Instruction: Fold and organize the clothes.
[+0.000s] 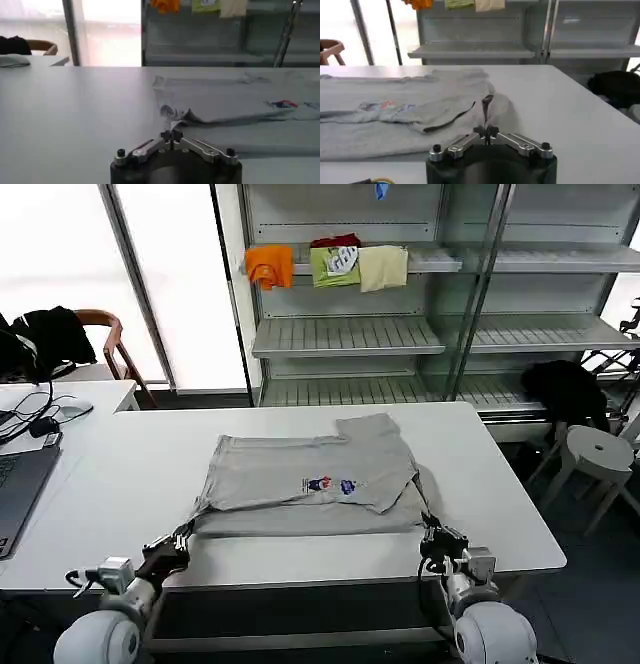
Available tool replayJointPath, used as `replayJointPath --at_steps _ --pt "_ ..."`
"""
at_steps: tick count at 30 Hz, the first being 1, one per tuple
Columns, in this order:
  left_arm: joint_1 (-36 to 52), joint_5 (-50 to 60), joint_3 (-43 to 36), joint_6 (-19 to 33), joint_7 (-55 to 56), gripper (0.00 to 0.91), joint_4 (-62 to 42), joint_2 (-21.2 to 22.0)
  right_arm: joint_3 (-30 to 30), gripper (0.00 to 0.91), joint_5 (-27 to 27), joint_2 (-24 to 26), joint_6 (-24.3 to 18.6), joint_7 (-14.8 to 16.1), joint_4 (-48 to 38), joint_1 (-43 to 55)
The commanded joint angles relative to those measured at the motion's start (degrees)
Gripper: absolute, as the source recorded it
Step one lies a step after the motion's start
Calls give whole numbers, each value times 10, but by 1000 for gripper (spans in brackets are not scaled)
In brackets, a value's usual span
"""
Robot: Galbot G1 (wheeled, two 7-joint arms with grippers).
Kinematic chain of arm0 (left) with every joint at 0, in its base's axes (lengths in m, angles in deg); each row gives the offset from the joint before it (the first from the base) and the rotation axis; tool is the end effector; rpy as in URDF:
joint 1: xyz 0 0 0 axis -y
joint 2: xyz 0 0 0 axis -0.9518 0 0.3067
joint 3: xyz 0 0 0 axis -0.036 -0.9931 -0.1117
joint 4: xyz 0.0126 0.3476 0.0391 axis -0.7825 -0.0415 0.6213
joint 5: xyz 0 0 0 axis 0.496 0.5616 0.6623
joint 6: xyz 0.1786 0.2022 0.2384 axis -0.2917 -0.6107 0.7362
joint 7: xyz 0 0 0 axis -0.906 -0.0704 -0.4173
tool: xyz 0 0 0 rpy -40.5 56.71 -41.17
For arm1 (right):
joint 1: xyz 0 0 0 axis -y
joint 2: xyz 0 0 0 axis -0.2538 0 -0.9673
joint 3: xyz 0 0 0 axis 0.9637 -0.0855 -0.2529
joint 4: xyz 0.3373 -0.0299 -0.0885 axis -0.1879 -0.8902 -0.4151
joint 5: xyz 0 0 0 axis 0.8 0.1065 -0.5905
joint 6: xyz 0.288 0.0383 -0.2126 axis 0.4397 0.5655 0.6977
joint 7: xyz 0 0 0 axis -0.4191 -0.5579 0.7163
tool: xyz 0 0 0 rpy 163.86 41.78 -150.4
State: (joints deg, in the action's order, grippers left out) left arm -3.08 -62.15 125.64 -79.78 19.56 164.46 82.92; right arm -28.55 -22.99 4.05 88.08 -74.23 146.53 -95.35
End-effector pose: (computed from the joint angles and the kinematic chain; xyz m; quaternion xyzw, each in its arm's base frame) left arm 0.2330 0.1289 -0.2736 -0.0341 -0.9796 0.0274 0.1962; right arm 0.2319 -0.0149 -0.2526 0.0414 -0.9812 0.0284 0.1865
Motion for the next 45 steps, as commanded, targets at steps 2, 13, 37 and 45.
replayJointPath --at_steps 2,13,37,45 --pt "-95 -39 62 -3 1 10 57 11 -12 0 -41 5 1 3 35 -62" --pt "-103 -23 49 -1 35 907 55 22 -10 907 -71 3 0 12 23 -90" --pt "76 -17 26 -32 53 907 -38 1 10 907 -1 -25 -5 -27 -11 90" --pt "159 -18 23 -32 58 907 -93 -10 6 907 -2 -27 -1 -18 -96 161"
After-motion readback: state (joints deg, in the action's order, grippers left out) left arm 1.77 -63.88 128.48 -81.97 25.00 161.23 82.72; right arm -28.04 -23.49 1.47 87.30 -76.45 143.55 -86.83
